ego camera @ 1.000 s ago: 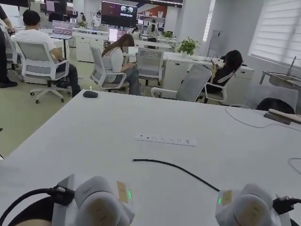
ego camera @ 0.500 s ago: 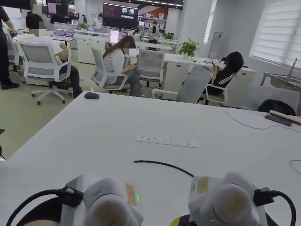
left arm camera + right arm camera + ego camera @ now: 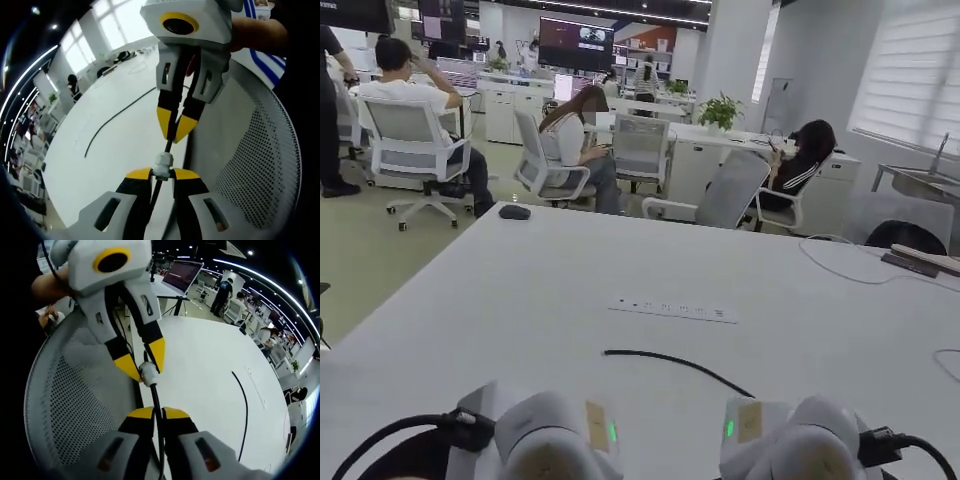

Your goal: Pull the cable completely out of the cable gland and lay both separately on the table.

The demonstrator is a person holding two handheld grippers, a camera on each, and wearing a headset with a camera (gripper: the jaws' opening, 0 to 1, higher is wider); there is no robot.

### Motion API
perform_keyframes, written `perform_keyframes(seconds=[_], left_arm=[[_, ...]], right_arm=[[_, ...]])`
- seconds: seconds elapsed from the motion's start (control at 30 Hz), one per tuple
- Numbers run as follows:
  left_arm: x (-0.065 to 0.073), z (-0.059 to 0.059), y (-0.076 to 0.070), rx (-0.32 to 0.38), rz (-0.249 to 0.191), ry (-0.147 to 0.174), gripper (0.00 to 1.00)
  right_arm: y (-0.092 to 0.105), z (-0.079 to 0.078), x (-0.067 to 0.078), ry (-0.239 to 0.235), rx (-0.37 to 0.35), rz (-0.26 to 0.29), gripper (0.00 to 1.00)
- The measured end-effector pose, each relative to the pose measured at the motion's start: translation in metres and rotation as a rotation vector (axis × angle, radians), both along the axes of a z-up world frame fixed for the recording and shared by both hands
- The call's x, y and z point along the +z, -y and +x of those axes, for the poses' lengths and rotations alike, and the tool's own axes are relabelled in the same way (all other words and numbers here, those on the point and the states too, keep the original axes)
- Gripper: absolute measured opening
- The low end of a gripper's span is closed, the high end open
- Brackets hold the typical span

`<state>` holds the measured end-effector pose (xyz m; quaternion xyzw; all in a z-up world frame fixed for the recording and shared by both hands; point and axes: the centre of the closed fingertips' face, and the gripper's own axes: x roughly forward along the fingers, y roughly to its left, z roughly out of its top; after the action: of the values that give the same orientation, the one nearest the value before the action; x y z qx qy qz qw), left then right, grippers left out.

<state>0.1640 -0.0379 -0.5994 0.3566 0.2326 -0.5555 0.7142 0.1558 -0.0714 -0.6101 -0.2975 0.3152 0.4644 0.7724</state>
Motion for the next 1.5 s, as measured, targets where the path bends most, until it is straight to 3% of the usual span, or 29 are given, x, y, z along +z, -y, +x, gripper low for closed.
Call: perform_keyframes(seconds=[0.07, 0.5, 0.8, 0.87, 0.93, 1.03, 1.17, 1.23, 1.33, 1.4, 1.5], left_arm=[[0.002, -0.001, 0.0, 0.002, -0.021, -0.015, 0.17], [0.004, 0.001, 0.0, 0.007, -0.031, -0.011, 0.17], [0.005, 0.005, -0.003, 0.018, -0.031, -0.006, 0.17], [0.006, 0.005, -0.002, 0.018, -0.038, -0.004, 0.17], [0.007, 0.005, -0.001, 0.021, -0.054, -0.013, 0.17], [0.005, 0.005, -0.001, 0.015, -0.035, -0.004, 0.17], [0.003, 0.004, 0.001, 0.009, -0.028, 0.002, 0.17], [0.004, 0.004, 0.002, 0.008, -0.026, 0.007, 0.17], [0.002, 0.003, 0.005, -0.006, -0.009, 0.023, 0.17], [0.0, 0.002, 0.006, -0.015, 0.007, 0.039, 0.17], [-0.001, 0.0, 0.008, -0.022, 0.011, 0.041, 0.17]], right_arm=[[0.006, 0.0, 0.0, 0.007, -0.019, -0.003, 0.04], [0.041, -0.009, -0.017, -0.05, -0.075, -0.067, 0.03], [0.064, -0.017, -0.037, -0.097, -0.073, -0.175, 0.03], [0.066, -0.018, -0.04, -0.097, -0.066, -0.204, 0.1], [0.064, -0.018, -0.038, -0.093, -0.068, -0.197, 0.17], [0.052, -0.01, -0.027, -0.061, -0.095, -0.137, 0.27], [0.033, -0.002, -0.011, -0.021, -0.083, -0.086, 0.32], [0.021, 0.002, -0.002, 0.004, -0.065, -0.046, 0.31], [-0.004, 0.002, 0.014, 0.014, -0.043, 0.068, 0.28], [-0.014, 0.001, 0.02, 0.025, -0.032, 0.103, 0.25], [-0.021, 0.001, 0.019, 0.033, -0.015, 0.102, 0.19]])
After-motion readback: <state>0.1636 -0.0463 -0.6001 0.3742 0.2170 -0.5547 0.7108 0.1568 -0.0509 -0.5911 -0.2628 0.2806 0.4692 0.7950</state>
